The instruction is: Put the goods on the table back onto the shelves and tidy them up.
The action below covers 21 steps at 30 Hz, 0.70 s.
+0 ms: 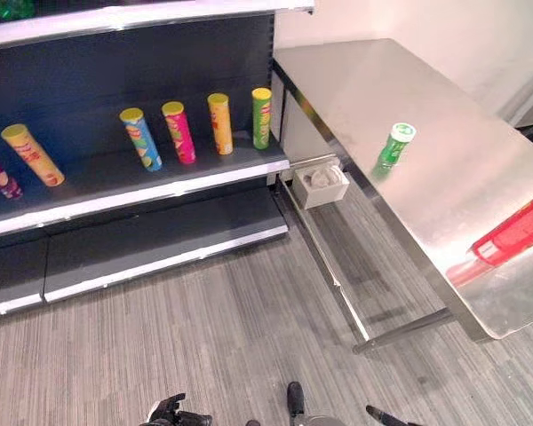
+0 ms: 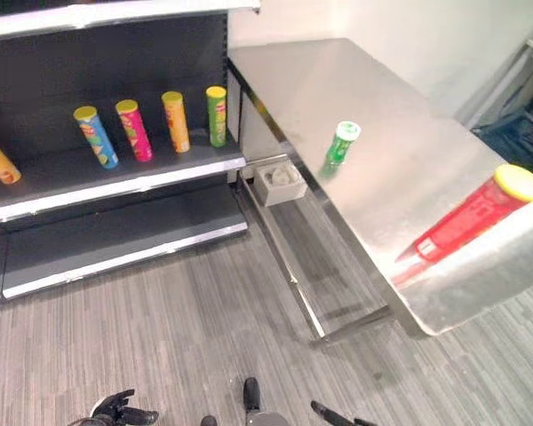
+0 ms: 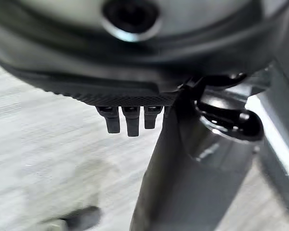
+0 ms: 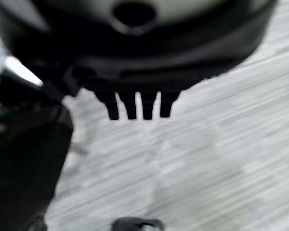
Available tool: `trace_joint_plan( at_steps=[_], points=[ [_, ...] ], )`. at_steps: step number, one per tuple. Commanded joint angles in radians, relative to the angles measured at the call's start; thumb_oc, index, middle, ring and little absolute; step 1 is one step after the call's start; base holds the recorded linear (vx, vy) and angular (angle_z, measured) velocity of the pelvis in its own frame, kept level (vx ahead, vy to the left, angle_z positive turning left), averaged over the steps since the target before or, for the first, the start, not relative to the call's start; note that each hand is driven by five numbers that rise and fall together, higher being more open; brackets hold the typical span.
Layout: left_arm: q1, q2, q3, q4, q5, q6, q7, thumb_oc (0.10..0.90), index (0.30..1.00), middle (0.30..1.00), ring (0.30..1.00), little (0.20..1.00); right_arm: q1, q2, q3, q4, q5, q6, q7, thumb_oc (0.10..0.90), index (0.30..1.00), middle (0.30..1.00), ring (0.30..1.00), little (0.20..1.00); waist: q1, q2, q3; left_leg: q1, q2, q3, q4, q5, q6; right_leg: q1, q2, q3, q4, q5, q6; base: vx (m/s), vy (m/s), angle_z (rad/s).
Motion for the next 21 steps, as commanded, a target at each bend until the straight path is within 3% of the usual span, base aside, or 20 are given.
trace_joint_plan(
  at_steps=[1,2,4,6,8,9,13,14,15,17,18,19,21],
  points=[
    [-0.048,0.025,-0.013,-0.058,0.006,-0.033,0.013,0.8,0.9,0.9,0.9,0.9,-0.002,-0.1,-0.041,0.02,0.055,-0.003,-0.054,0.8,0.9,0.9,0.9,0.9,0.004,-0.034,0.043,-0.114,0.187,-0.044,0.113,-0.045,-0.067,-0.001,-0.036,0.047,0.014,-0.02,0.075,0.04,-0.368,0.16],
    [-0.052,0.024,-0.018,-0.066,0.006,-0.032,0.013,0.8,0.9,0.9,0.9,0.9,0.001,-0.101,-0.047,0.021,0.06,-0.004,-0.057,0.8,0.9,0.9,0.9,0.9,0.001,-0.035,0.049,-0.139,0.179,-0.054,0.163,-0.05,-0.067,0.005,-0.035,0.045,0.014,-0.024,0.071,0.01,-0.202,-0.24],
    [-0.062,0.015,-0.039,-0.093,-0.001,-0.036,0.02,0.8,0.9,0.9,0.9,0.9,0.025,-0.1,-0.086,0.025,0.094,-0.009,-0.076,0.8,0.9,0.9,0.9,0.9,-0.007,-0.029,0.059,-0.197,0.15,-0.067,0.117,-0.031,-0.048,0.017,-0.045,0.048,0.014,-0.035,0.077,0.04,0.024,-0.43],
    [-0.074,0.017,-0.051,-0.075,0.006,-0.04,0.03,0.8,0.9,0.9,0.9,0.9,0.018,-0.102,-0.088,0.021,0.096,-0.013,-0.097,0.8,0.9,0.9,0.9,0.9,0.007,-0.006,0.054,-0.2,0.087,-0.203,-0.022,0.012,-0.043,0.01,-0.02,0.102,0.014,-0.032,0.086,0.07,0.209,-0.43],
    [-0.071,0.011,-0.057,-0.066,0.02,-0.044,0.034,0.8,0.9,0.9,0.9,0.9,0.021,-0.097,-0.1,-0.001,0.102,-0.018,-0.101,0.8,0.9,0.9,0.9,0.9,-0.012,0.013,0.036,-0.166,0.092,-0.184,-0.069,0.02,-0.032,0.002,-0.017,0.141,0.014,-0.028,0.103,0.08,0.336,-1.7],
    [-0.066,0.013,-0.052,-0.05,0.025,-0.043,0.037,0.8,0.9,0.9,0.9,0.9,0.018,-0.096,-0.107,-0.026,0.112,-0.022,-0.103,0.8,0.9,0.9,0.9,0.9,-0.017,0.016,0.029,-0.141,0.093,-0.134,-0.098,0.023,-0.025,-0.013,-0.024,0.182,0.014,-0.016,0.117,0.05,0.381,-2.05],
    [-0.051,0.041,0.006,-0.023,0.03,-0.043,0.047,0.8,0.9,0.9,0.9,0.9,0.01,-0.128,-0.193,-0.184,0.151,-0.054,-0.152,0.8,0.9,0.9,0.9,0.9,-0.032,-0.007,0.031,-0.112,0.058,0.0,-0.115,-0.015,0.016,-0.097,-0.045,0.298,0.018,0.053,0.187,-0.03,0.447,-1.44],
    [-0.039,0.05,0.044,-0.002,0.044,-0.039,0.053,0.8,0.9,0.9,0.9,0.9,0.016,-0.179,-0.273,-0.289,0.163,-0.079,-0.185,0.8,0.9,0.9,0.9,0.9,-0.04,-0.02,0.035,-0.11,0.052,0.048,-0.115,-0.027,0.026,-0.131,-0.054,0.291,0.026,0.069,0.214,-0.15,0.328,-1.39],
    [-0.038,0.06,0.068,0.013,0.042,-0.032,0.057,0.8,0.9,0.9,0.9,0.9,0.011,-0.227,-0.327,-0.353,0.177,-0.095,-0.203,0.8,0.9,0.9,0.9,0.9,-0.035,-0.021,0.048,-0.1,0.071,0.08,-0.115,-0.032,0.023,-0.141,-0.07,0.224,0.05,0.059,0.217,-0.14,0.161,-1.36],
    [-0.039,0.066,0.074,0.014,0.045,-0.032,0.057,0.8,0.9,0.9,0.9,0.9,0.017,-0.246,-0.357,-0.384,0.181,-0.102,-0.211,0.8,0.9,0.9,0.9,0.9,-0.033,-0.024,0.049,-0.105,0.079,0.086,-0.115,-0.025,0.02,-0.143,-0.083,0.188,0.067,0.054,0.209,-0.09,-0.031,-1.04],
    [-0.04,0.073,0.087,0.024,0.058,-0.026,0.057,0.8,0.9,0.9,0.9,0.9,0.049,-0.317,-0.466,-0.481,0.187,-0.128,-0.227,0.8,0.9,0.9,0.9,0.9,-0.035,-0.019,0.051,-0.108,0.098,0.076,-0.115,-0.016,0.018,-0.124,-0.103,0.149,0.129,0.027,0.182,-0.1,-0.048,-0.24],
    [-0.043,0.08,0.085,0.031,0.071,-0.028,0.051,0.8,0.9,0.9,0.9,0.9,0.044,-0.394,-0.52,-0.512,0.197,-0.145,-0.214,0.8,0.9,0.9,0.9,0.9,-0.03,-0.024,0.036,-0.111,0.097,0.07,-0.115,-0.018,0.014,-0.096,-0.117,0.147,0.111,0.026,0.178,-0.09,-0.062,0.35],
    [-0.043,0.087,0.082,0.044,0.083,-0.028,0.04,0.8,0.9,0.9,0.9,0.9,0.029,-0.489,-0.538,-0.558,0.221,-0.156,-0.151,0.8,0.9,0.9,0.9,0.9,-0.02,-0.036,0.013,-0.109,0.092,0.069,-0.115,-0.021,0.01,-0.076,-0.121,0.131,0.067,0.03,0.176,0.04,-0.043,0.28]
  ],
)
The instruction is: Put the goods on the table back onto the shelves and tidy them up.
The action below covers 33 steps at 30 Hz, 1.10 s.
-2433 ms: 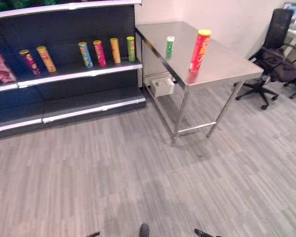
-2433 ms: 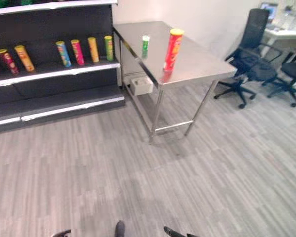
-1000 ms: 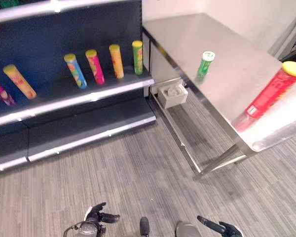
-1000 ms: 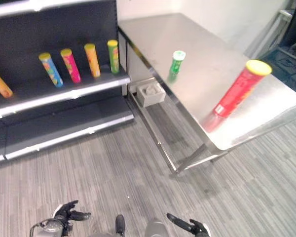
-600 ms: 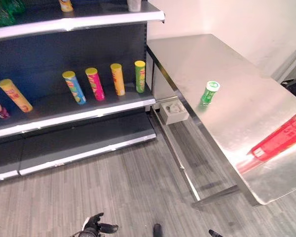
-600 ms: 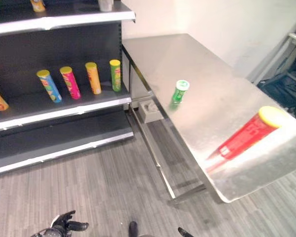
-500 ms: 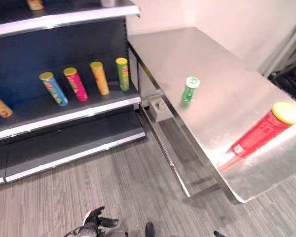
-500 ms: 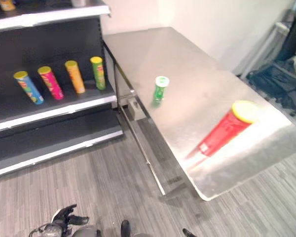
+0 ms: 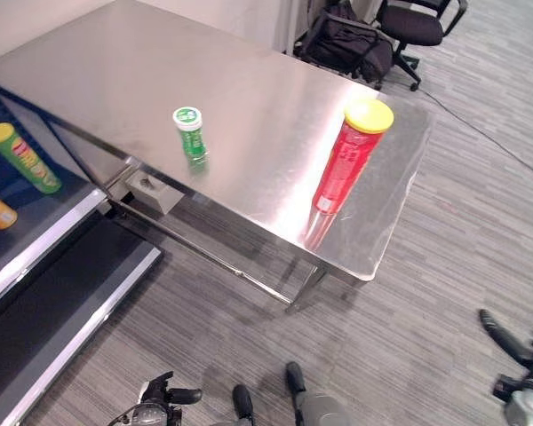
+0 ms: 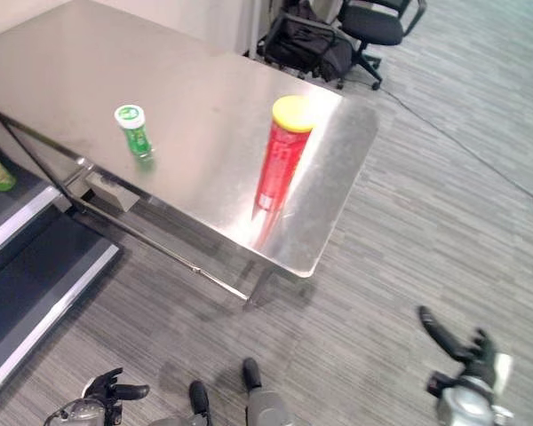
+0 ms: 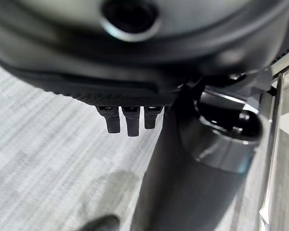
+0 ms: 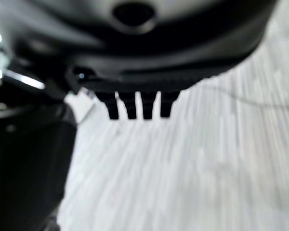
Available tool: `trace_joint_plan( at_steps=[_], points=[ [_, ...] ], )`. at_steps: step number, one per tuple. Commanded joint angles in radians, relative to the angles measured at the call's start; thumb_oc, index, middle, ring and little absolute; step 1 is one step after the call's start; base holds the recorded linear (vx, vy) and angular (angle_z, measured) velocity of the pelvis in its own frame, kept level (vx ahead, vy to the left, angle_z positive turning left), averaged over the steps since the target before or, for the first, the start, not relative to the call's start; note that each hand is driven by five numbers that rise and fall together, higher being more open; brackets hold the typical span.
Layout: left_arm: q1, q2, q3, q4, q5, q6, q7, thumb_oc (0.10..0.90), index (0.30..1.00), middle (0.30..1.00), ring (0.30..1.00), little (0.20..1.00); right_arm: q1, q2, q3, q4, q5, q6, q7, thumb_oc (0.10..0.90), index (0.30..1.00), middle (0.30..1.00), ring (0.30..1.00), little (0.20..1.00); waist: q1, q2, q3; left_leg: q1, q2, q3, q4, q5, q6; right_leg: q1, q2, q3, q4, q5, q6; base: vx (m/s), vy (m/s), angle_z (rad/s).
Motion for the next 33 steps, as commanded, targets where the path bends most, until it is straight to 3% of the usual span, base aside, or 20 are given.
trace_joint_plan(
  at_steps=[1,2,7,10,18,21,25,33],
  points=[
    [0.019,0.032,-0.032,0.009,0.056,-0.011,-0.006,0.8,0.9,0.9,0.9,0.9,-0.09,-0.157,0.038,-0.005,0.052,-0.128,0.062,0.8,0.9,0.9,0.9,0.9,0.045,-0.034,-0.11,-0.003,0.067,0.018,0.004,-0.105,-0.084,-0.052,0.044,0.009,-0.078,0.079,0.006,0.13,-0.088,0.0],
    [0.033,0.036,-0.027,0.015,0.062,-0.011,-0.024,0.8,0.9,0.9,0.9,0.9,-0.118,-0.246,0.056,-0.075,0.092,-0.139,0.14,0.8,0.9,0.9,0.9,0.9,0.055,-0.05,-0.129,0.013,0.072,0.019,0.004,-0.109,-0.093,-0.034,0.049,-0.001,-0.103,0.084,0.007,0.13,-0.112,-0.09],
    [0.066,0.027,-0.05,0.009,0.093,-0.026,-0.066,0.8,0.9,0.9,0.9,0.9,-0.217,-0.42,0.124,-0.309,0.238,-0.165,0.337,0.8,0.9,0.9,0.9,0.9,0.078,-0.074,-0.161,0.048,0.099,0.009,0.004,-0.112,-0.122,0.009,0.063,-0.038,-0.111,0.061,-0.005,0.07,-0.107,0.07],
    [0.077,0.015,-0.069,0.001,0.097,-0.033,-0.075,0.8,0.9,0.9,0.9,0.9,-0.282,-0.454,0.176,-0.36,0.279,-0.173,0.37,0.8,0.9,0.9,0.9,0.9,0.087,-0.076,-0.177,0.059,0.112,0.002,0.004,-0.113,-0.131,0.029,0.069,-0.054,-0.111,0.046,-0.009,0.06,-0.077,0.26],
    [0.103,0.001,-0.115,-0.022,0.081,-0.042,-0.08,0.8,0.9,0.9,0.9,0.9,-0.517,-0.479,0.412,-0.339,0.317,-0.156,0.421,0.8,0.9,0.9,0.9,0.9,0.135,-0.067,-0.2,0.063,0.129,-0.033,0.004,-0.098,-0.151,0.074,0.069,-0.107,-0.111,0.011,-0.023,0.03,-0.051,0.22],
    [0.113,-0.001,-0.122,-0.024,0.079,-0.044,-0.081,0.8,0.9,0.9,0.9,0.9,-0.586,-0.488,0.496,-0.332,0.299,-0.147,0.434,0.8,0.9,0.9,0.9,0.9,0.146,-0.062,-0.2,0.06,0.128,-0.042,0.004,-0.094,-0.154,0.083,0.067,-0.121,-0.111,0.006,-0.026,0.01,-0.021,0.09],
    [0.13,-0.003,-0.129,-0.021,0.075,-0.045,-0.066,0.8,0.9,0.9,0.9,0.9,-0.75,-0.508,0.705,-0.332,0.196,-0.149,0.416,0.8,0.9,0.9,0.9,0.9,0.171,-0.051,-0.195,0.051,0.126,-0.069,0.004,-0.081,-0.159,0.092,0.062,-0.149,-0.111,0.001,-0.031,0.0,-0.022,0.21],
    [0.138,-0.004,-0.133,-0.014,0.064,-0.05,-0.058,0.8,0.9,0.9,0.9,0.9,-0.85,-0.513,0.837,-0.285,0.155,-0.146,0.414,0.8,0.9,0.9,0.9,0.9,0.184,-0.047,-0.189,0.042,0.117,-0.095,0.004,-0.074,-0.161,0.101,0.057,-0.168,-0.111,-0.003,-0.034,0.0,0.0,0.13]
  ],
)
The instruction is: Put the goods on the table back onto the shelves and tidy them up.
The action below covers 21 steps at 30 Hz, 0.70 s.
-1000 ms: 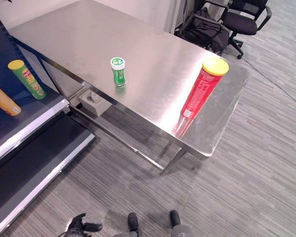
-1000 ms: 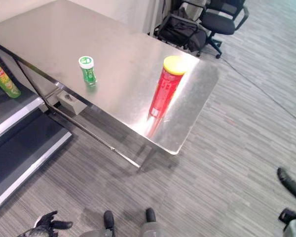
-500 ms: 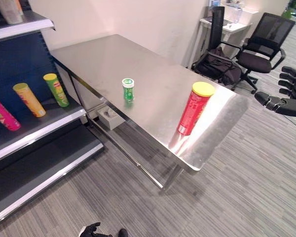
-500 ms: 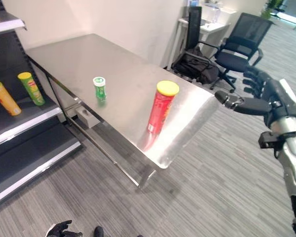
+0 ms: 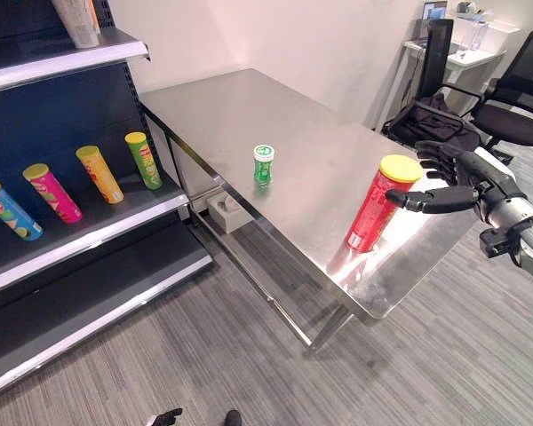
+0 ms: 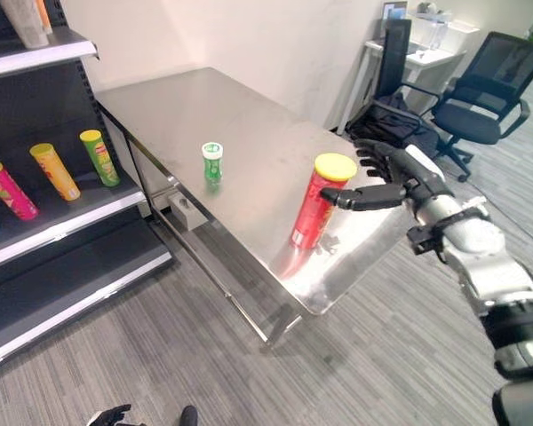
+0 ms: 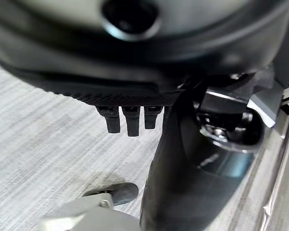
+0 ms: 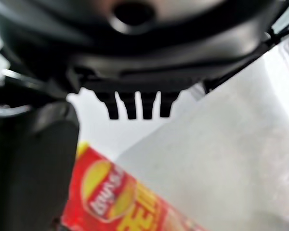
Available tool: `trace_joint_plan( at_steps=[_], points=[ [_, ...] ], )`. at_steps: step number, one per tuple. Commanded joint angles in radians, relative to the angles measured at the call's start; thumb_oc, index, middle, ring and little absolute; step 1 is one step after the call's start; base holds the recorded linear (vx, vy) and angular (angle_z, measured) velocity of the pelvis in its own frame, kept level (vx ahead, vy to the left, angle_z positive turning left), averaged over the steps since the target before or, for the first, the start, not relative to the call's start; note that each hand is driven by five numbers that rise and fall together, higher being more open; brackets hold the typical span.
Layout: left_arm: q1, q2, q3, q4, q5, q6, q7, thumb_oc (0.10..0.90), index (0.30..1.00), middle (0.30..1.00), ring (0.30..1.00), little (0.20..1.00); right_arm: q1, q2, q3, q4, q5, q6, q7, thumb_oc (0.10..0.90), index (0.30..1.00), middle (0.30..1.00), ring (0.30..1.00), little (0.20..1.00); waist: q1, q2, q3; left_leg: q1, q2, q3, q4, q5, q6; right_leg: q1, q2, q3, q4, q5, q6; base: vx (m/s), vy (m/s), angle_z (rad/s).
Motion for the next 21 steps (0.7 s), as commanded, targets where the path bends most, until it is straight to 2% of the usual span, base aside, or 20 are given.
trace_joint_plan(
  at_steps=[1,5,11,21],
  points=[
    [-0.015,0.031,-0.034,0.023,-0.009,-0.036,0.007,0.8,0.9,0.9,0.9,0.9,-0.146,-0.083,-0.026,-0.014,0.001,-0.076,-0.037,0.8,0.9,0.9,0.9,0.9,0.041,-0.044,-0.027,0.071,0.053,0.046,0.005,-0.138,-0.068,-0.065,-0.038,0.031,0.007,0.048,0.058,0.01,-0.004,0.2],
    [-0.007,0.03,-0.04,0.023,-0.011,-0.034,0.006,0.8,0.9,0.9,0.9,0.9,-0.174,-0.072,0.02,0.019,-0.024,-0.068,-0.04,0.8,0.9,0.9,0.9,0.9,0.048,-0.047,-0.026,0.068,0.049,0.036,0.005,-0.137,-0.066,-0.062,-0.041,0.023,0.007,0.048,0.057,0.01,0.0,0.11],
    [0.002,0.031,-0.04,0.022,-0.012,-0.034,0.009,0.8,0.9,0.9,0.9,0.9,-0.191,-0.042,0.035,0.024,-0.038,-0.069,-0.052,0.8,0.9,0.9,0.9,0.9,0.06,-0.048,-0.022,0.069,0.049,0.031,0.005,-0.138,-0.065,-0.061,-0.042,0.022,0.007,0.046,0.057,0.0,0.0,0.0],
    [0.009,0.034,-0.038,0.022,-0.012,-0.031,0.016,0.8,0.9,0.9,0.9,0.9,-0.192,0.004,0.001,0.018,-0.024,-0.073,-0.089,0.8,0.9,0.9,0.9,0.9,0.071,-0.048,-0.024,0.068,0.045,0.025,0.005,-0.141,-0.061,-0.06,-0.046,0.018,0.007,0.047,0.06,0.0,0.003,0.03]
  ],
)
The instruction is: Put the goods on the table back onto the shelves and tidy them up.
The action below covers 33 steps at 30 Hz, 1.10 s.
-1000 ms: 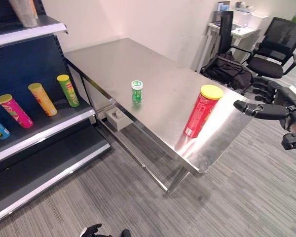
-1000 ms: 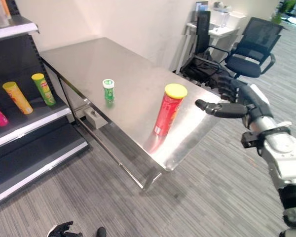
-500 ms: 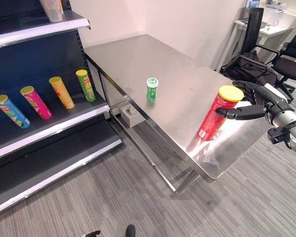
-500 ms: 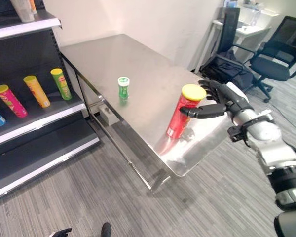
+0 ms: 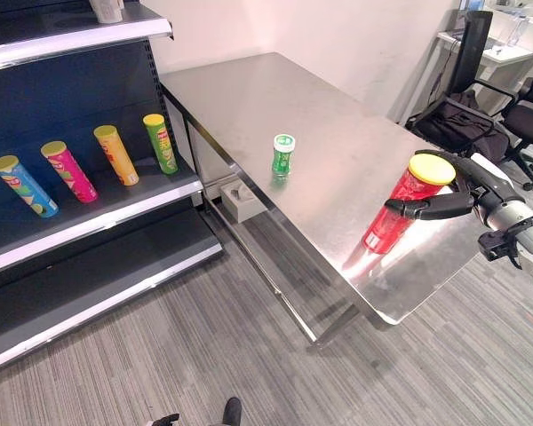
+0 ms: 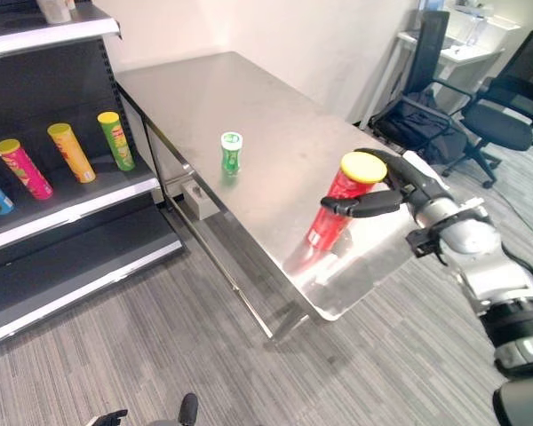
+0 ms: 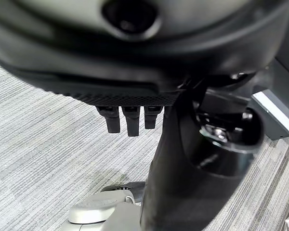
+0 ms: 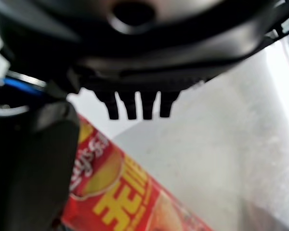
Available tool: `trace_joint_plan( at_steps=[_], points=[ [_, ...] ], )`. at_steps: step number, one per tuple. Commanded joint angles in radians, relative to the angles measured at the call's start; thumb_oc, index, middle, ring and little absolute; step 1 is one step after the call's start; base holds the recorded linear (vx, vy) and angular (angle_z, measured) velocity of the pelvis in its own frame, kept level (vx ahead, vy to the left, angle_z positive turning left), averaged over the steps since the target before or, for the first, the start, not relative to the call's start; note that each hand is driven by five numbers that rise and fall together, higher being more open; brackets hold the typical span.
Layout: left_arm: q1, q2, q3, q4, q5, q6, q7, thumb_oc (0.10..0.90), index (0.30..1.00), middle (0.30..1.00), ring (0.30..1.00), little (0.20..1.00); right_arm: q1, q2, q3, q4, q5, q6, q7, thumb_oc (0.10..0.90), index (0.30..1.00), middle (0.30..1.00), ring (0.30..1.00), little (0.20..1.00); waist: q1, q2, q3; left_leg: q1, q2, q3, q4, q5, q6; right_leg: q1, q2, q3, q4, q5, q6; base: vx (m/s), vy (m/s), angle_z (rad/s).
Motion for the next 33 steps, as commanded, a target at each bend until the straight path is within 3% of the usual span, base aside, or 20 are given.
trace_joint_plan(
  at_steps=[1,11,13,14,26,27,28,29,31,32,33],
  points=[
    [-0.005,0.032,-0.043,0.02,-0.011,-0.02,0.014,0.8,0.9,0.9,0.9,0.9,-0.191,-0.002,-0.012,0.005,0.02,-0.073,-0.066,0.8,0.9,0.9,0.9,0.9,0.047,-0.032,-0.06,0.082,0.05,0.059,0.005,-0.146,-0.058,-0.063,-0.045,0.057,0.007,0.053,0.064,0.0,0.0,0.0],
    [-0.003,0.033,-0.047,0.008,-0.017,-0.017,0.017,0.8,0.9,0.9,0.9,0.9,-0.211,0.035,0.007,0.003,0.014,-0.068,-0.077,0.8,0.9,0.9,0.9,0.9,0.055,-0.036,-0.055,0.081,0.051,0.056,0.005,-0.144,-0.057,-0.067,-0.042,0.055,0.007,0.051,0.063,0.0,0.0,0.0],
    [-0.003,0.033,-0.045,0.008,-0.019,-0.016,0.018,0.8,0.9,0.9,0.9,0.9,-0.212,0.042,0.005,-0.002,0.019,-0.07,-0.08,0.667,0.7,0.7,0.7,0.7,0.057,-0.036,-0.054,0.081,0.051,0.055,0.005,-0.145,-0.057,-0.067,-0.042,0.054,0.007,0.05,0.063,0.0,0.0,0.0],
    [0.001,0.032,-0.044,0.012,-0.018,-0.016,0.019,0.8,0.9,0.9,0.9,0.9,-0.204,0.054,-0.014,-0.012,0.028,-0.074,-0.09,0.4,0.3,0.3,0.3,0.3,0.06,-0.035,-0.054,0.083,0.051,0.052,0.005,-0.146,-0.057,-0.064,-0.041,0.053,0.007,0.048,0.061,0.0,0.0,0.0],
    [-0.002,0.034,-0.027,-0.005,-0.01,-0.014,0.034,0.8,0.9,0.9,0.9,0.9,-0.128,0.041,-0.114,-0.088,-0.023,-0.093,-0.144,0.4,0.3,0.3,0.3,0.3,0.055,-0.03,-0.056,0.09,0.052,0.044,0.005,-0.15,-0.057,-0.056,-0.039,0.051,0.007,0.042,0.058,0.0,-0.005,0.0],
    [-0.004,0.035,-0.008,-0.008,-0.002,-0.01,0.049,0.8,0.9,0.9,0.9,0.9,-0.05,0.057,-0.233,-0.161,-0.102,-0.116,-0.231,0.4,0.3,0.3,0.3,0.3,0.052,-0.023,-0.056,0.092,0.055,0.033,0.005,-0.151,-0.056,-0.052,-0.033,0.053,0.007,0.035,0.053,0.01,-0.05,0.04],
    [-0.004,0.035,-0.008,-0.008,-0.002,-0.01,0.049,0.8,0.9,0.9,0.9,0.9,-0.048,0.057,-0.236,-0.162,-0.102,-0.116,-0.231,0.4,0.3,0.3,0.3,0.3,0.052,-0.024,-0.056,0.092,0.055,0.034,0.005,-0.151,-0.056,-0.052,-0.033,0.053,0.007,0.035,0.053,0.01,-0.092,0.17],
    [-0.004,0.035,0.012,-0.01,0.006,-0.006,0.065,0.8,0.9,0.9,0.9,0.9,0.0,0.061,-0.313,-0.221,-0.218,-0.128,-0.319,0.4,0.3,0.3,0.3,0.3,0.05,-0.018,-0.058,0.09,0.059,0.025,0.005,-0.15,-0.057,-0.05,-0.027,0.052,0.007,0.027,0.049,0.0,-0.077,0.3],
    [-0.003,0.035,0.025,-0.013,0.009,0.001,0.088,0.8,0.9,0.9,0.9,0.9,0.055,0.084,-0.409,-0.297,-0.284,-0.126,-0.39,0.4,0.3,0.3,0.3,0.3,0.05,-0.012,-0.056,0.084,0.065,0.009,0.005,-0.146,-0.058,-0.05,-0.018,0.049,0.007,0.018,0.043,0.0,-0.079,0.34],
    [-0.003,0.035,0.025,-0.013,0.009,0.001,0.088,0.8,0.9,0.9,0.9,0.9,0.055,0.084,-0.409,-0.297,-0.284,-0.126,-0.39,0.4,0.3,0.3,0.3,0.3,0.05,-0.012,-0.056,0.084,0.065,0.009,0.005,-0.146,-0.058,-0.05,-0.018,0.049,0.007,0.018,0.043,-0.03,-0.089,0.21],
    [-0.003,0.037,0.03,-0.024,0.007,0.004,0.097,0.8,0.9,0.9,0.9,0.9,0.083,0.108,-0.46,-0.35,-0.351,-0.127,-0.457,0.4,0.3,0.3,0.3,0.3,0.057,-0.009,-0.053,0.072,0.071,-0.011,0.005,-0.138,-0.061,-0.054,-0.007,0.046,0.007,0.012,0.035,-0.04,-0.089,0.14]
  ],
)
